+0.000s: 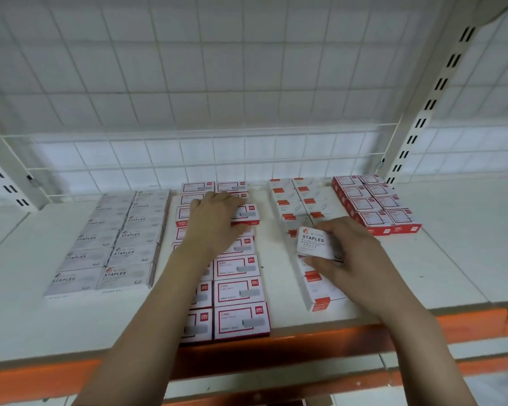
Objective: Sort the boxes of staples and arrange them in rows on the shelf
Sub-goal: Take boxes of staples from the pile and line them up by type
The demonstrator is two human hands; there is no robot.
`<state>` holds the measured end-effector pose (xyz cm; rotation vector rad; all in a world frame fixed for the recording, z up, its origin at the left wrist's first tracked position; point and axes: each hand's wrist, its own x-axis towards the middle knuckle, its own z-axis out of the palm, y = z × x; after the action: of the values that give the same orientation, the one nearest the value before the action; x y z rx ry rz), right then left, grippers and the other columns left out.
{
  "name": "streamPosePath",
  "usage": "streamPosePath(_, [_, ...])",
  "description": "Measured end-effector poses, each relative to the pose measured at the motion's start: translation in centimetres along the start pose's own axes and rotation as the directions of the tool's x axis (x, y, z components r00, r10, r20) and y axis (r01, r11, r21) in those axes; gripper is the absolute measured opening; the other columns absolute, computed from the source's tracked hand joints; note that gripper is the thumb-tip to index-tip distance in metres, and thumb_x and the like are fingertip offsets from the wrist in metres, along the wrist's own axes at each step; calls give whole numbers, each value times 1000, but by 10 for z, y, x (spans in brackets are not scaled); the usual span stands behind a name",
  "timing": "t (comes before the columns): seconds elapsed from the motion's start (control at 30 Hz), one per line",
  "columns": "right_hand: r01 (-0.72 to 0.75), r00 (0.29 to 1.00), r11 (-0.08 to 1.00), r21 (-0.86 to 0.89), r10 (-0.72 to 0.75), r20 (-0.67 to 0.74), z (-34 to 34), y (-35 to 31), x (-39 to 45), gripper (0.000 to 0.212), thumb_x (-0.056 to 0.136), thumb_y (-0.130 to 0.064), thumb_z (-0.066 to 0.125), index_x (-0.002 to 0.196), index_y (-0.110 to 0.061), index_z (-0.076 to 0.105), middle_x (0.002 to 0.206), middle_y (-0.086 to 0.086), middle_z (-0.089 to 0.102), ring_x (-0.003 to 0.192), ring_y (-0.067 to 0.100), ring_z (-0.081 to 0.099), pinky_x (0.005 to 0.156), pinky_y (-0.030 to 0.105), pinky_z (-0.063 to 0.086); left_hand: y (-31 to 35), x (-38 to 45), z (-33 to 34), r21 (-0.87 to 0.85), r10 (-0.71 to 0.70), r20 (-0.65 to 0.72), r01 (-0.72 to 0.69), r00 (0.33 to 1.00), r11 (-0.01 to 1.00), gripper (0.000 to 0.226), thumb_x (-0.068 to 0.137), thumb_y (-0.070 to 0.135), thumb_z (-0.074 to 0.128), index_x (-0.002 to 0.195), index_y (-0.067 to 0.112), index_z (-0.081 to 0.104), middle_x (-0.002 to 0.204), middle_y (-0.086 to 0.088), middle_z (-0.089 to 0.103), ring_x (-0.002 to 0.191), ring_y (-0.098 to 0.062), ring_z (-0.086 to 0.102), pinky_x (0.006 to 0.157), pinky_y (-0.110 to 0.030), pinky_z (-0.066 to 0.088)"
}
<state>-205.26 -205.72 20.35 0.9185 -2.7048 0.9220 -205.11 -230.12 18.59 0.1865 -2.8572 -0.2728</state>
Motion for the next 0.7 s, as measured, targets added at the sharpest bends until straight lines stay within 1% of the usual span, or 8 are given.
streamPosePath(0.07, [10, 1000, 1000, 0, -10, 12, 0, 2, 3, 43, 74, -22, 75, 114, -19, 59, 105, -8, 52, 99, 8, 48, 81, -4, 26, -1, 3, 2, 10, -4, 25, 4, 1000, 1000, 53, 85, 46, 59, 134, 28, 47, 132, 6, 51, 124, -20, 38, 100, -37, 25])
streamPosePath(0.17, [20, 1000, 1000, -1, -19, 21, 1, 6, 7, 45, 75, -23, 74, 117, -18, 58, 109, -4, 54, 102, 10, 48, 81, -4, 25, -1, 1, 3, 2, 4, 14, -4, 1000, 1000, 51, 86, 43, 60, 133, 26, 50, 133, 4, 49, 125, -22, 37, 101, -37, 25])
streamPosePath(0.27, [21, 999, 1000, 15, -22, 31, 3, 8, 11, 47, 76, -24, 73, 120, -19, 56, 113, -5, 53, 107, 11, 47, 83, -3, 23, -4, -4, 1, 32, 32, 7, -32, 999, 999, 43, 88, 40, 57, 128, 25, 55, 135, 6, 46, 126, -21, 33, 101, -36, 22])
streamPosePath(0.33, [31, 999, 999, 27, -31, 31, 5, 9, 13, 48, 76, -24, 74, 121, -21, 56, 115, -6, 53, 109, 12, 47, 84, 1, 26, -7, -6, 1, 91, 35, 18, -36, 999, 995, 37, 92, 36, 52, 127, 28, 56, 138, 9, 44, 128, -20, 31, 101, -35, 19])
streamPosePath(0.4, [37, 999, 999, 22, -37, 36, 6, 10, 14, 48, 75, -24, 74, 120, -21, 56, 115, -6, 54, 109, 13, 48, 85, 10, 29, -8, -6, 3, 136, 37, 13, -39, 999, 990, 35, 93, 33, 50, 127, 28, 57, 138, 8, 44, 128, -21, 31, 101, -35, 19])
streamPosePath(0.43, [40, 998, 999, 18, -41, 39, 7, 11, 15, 48, 75, -24, 74, 120, -20, 56, 114, -6, 54, 109, 14, 49, 84, 11, 29, -7, -5, 3, 148, 39, 4, -39, 999, 988, 34, 94, 32, 49, 126, 27, 58, 138, 7, 46, 128, -22, 32, 100, -36, 20])
streamPosePath(0.57, [50, 997, 999, 21, -51, 54, 6, 14, 16, 49, 77, -25, 73, 123, -22, 54, 117, -7, 53, 111, 11, 46, 83, 0, 23, -6, -2, 2, 192, 18, 23, -22, 1000, 981, 33, 96, 32, 46, 127, 27, 56, 139, 9, 45, 128, -21, 32, 101, -37, 20])
streamPosePath(0.7, [53, 996, 998, 25, -55, 68, 5, 17, 18, 51, 78, -26, 71, 125, -22, 53, 119, -8, 51, 113, 11, 44, 84, 9, 25, -7, 1, 1, 187, 14, 60, -25, 998, 982, 35, 96, 31, 45, 130, 27, 53, 141, 11, 44, 130, -20, 31, 103, -37, 19])
